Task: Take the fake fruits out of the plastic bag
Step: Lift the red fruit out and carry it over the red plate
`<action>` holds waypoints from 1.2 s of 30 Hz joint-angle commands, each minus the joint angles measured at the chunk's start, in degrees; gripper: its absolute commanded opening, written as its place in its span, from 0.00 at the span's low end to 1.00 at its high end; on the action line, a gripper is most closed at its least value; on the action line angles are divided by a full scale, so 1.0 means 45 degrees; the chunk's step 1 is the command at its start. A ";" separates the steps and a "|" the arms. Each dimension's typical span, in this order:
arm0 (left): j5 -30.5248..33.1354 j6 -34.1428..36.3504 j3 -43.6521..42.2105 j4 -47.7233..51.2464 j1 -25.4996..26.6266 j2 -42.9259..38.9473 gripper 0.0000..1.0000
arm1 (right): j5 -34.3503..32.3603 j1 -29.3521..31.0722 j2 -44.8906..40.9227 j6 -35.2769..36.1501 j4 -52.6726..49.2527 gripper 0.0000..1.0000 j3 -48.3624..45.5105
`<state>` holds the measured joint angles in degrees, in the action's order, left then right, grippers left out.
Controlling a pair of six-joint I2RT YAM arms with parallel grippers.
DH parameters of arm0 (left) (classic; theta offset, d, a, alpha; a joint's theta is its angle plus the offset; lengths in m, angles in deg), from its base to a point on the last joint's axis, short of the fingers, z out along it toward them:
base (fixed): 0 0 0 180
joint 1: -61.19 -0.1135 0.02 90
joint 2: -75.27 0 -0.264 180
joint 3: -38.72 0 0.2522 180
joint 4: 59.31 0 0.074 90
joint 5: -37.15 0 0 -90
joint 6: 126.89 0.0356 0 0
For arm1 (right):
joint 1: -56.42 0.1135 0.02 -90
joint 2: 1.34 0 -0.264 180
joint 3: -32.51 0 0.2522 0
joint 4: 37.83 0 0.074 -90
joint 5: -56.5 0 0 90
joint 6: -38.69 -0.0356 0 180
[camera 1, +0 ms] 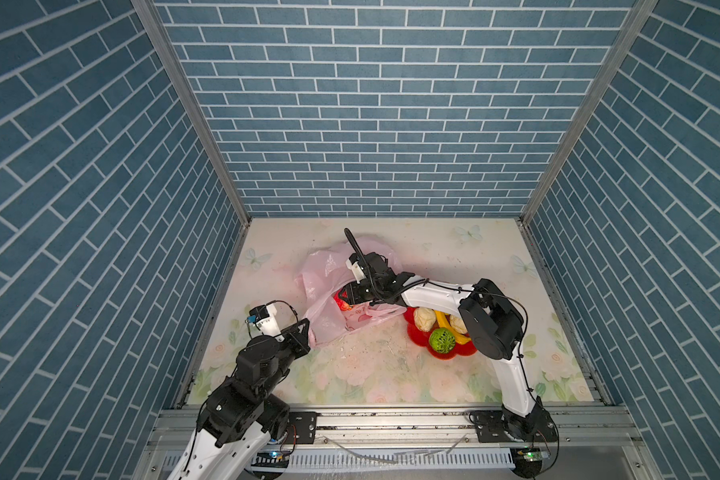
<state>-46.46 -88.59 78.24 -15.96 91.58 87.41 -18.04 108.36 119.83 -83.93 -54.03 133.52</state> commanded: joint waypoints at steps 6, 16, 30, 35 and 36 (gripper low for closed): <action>0.0125 0.0039 -0.0304 -0.0584 -0.0015 0.0013 0.00 | 0.0189 -0.0080 -0.2468 0.0752 -0.1326 0.17 -0.1105; 0.0374 0.0305 -0.0312 -0.1314 -0.0014 0.0479 0.00 | 0.0162 -0.0058 -0.4931 0.1135 -0.3263 0.15 -0.3019; 0.0349 0.0373 -0.0206 -0.1241 -0.0015 0.0837 0.00 | -0.4206 -0.0398 -0.9657 0.1038 -0.6549 0.13 -0.4968; 0.0337 0.0376 -0.0166 -0.1231 -0.0001 0.0878 0.00 | -0.5410 -0.1406 -1.0786 0.0856 -0.7586 0.13 -0.5382; 0.0358 0.0376 -0.0162 -0.1194 -0.0009 0.0895 0.00 | -0.5617 -0.1685 -1.0955 0.0791 -0.7687 0.13 -0.5481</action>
<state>-45.17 -87.65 77.40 -20.99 91.58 91.30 -37.38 102.92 72.27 -79.95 -83.34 111.35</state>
